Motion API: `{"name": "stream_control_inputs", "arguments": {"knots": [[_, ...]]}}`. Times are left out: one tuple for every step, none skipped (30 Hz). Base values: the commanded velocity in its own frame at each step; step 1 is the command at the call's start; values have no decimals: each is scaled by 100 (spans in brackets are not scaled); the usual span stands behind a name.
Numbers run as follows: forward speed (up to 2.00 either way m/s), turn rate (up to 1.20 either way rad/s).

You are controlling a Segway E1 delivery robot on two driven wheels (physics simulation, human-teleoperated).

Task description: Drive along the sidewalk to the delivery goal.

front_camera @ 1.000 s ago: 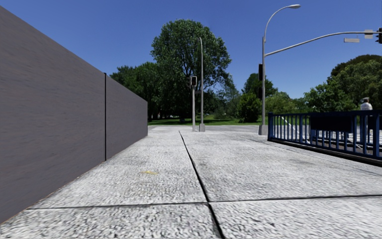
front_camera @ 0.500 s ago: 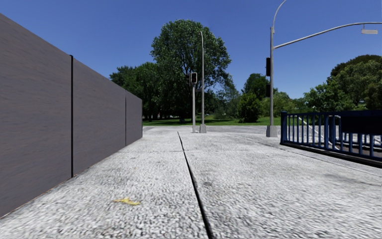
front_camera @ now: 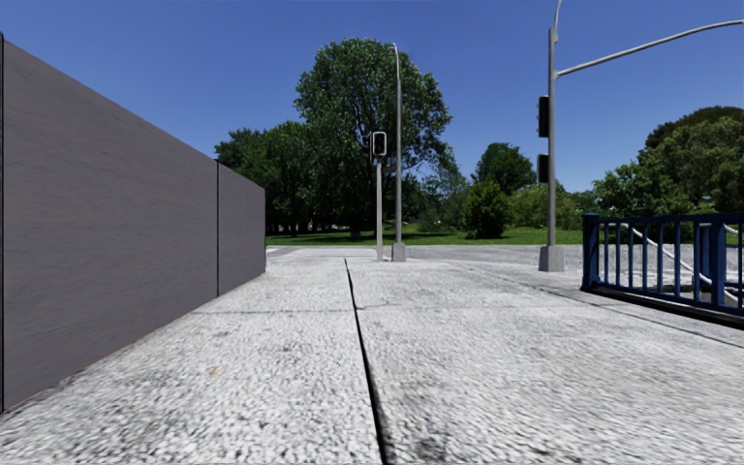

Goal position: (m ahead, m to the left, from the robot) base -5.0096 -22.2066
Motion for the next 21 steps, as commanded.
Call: {"name": "stream_control_inputs", "arguments": {"knots": [[200,0],[200,0],[200,0],[200,0],[200,0],[200,0],[200,0],[200,0],[200,0],[200,0],[200,0],[200,0],[200,0],[200,0],[200,0],[200,0],[200,0],[200,0],[200,0],[200,0],[200,0]]}}
